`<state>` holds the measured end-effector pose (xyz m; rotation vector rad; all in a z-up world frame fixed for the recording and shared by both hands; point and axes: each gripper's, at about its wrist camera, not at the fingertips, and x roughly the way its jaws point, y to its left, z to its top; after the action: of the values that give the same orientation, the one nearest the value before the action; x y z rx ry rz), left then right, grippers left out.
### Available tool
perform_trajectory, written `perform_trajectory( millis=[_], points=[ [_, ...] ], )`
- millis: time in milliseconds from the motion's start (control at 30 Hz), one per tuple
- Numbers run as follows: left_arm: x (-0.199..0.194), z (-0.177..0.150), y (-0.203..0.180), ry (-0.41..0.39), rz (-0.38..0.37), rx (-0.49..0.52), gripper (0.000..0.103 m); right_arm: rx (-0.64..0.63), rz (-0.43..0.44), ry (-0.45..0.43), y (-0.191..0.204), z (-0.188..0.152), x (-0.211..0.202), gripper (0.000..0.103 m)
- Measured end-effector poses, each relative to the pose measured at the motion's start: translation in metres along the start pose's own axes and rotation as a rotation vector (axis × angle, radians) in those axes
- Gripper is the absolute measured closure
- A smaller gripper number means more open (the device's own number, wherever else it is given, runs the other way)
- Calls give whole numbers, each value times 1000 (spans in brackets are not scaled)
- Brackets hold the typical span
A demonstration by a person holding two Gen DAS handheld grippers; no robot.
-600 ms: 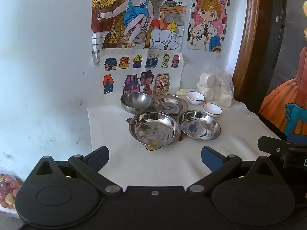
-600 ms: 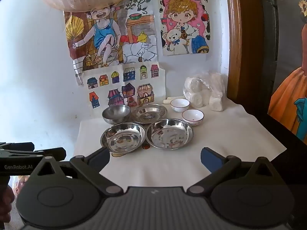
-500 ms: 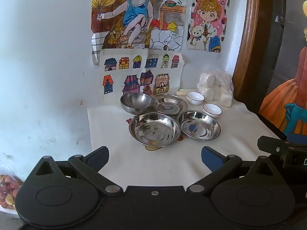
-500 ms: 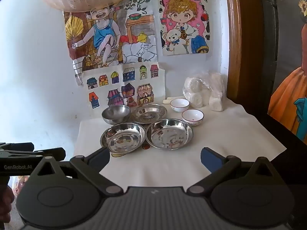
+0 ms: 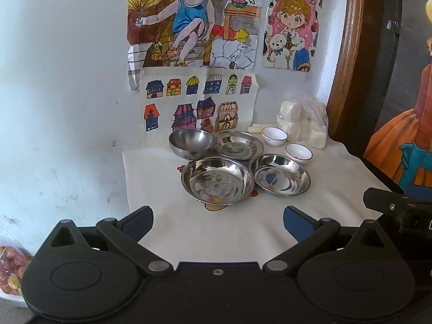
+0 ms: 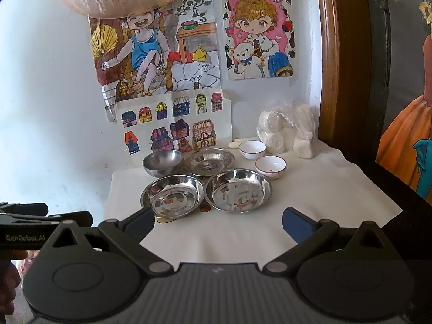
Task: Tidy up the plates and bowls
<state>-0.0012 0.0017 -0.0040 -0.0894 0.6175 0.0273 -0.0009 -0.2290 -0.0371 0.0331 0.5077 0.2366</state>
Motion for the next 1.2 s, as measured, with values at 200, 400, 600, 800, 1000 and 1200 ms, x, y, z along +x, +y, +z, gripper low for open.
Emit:
perform_trajectory(
  millis=[200, 400, 600, 800, 1000, 1200],
  points=[
    [0, 0, 0, 0, 1, 1, 1, 0, -1, -2, -1, 0, -1, 0],
    [1, 0, -2, 1, 1, 2, 1, 0, -1, -3, -1, 0, -1, 0],
    [2, -3, -5, 4, 3, 6, 1, 0, 0, -4, -1, -1, -1, 0],
    [5, -3, -8, 5, 4, 10, 1, 2, -1, -5, -2, -2, 0, 0],
    [7, -4, -8, 9, 6, 12, 1, 3, 0, -5, -2, -2, 0, 0],
    [7, -5, -8, 11, 6, 12, 1, 4, 0, -5, -4, -1, 1, 0]
  ],
)
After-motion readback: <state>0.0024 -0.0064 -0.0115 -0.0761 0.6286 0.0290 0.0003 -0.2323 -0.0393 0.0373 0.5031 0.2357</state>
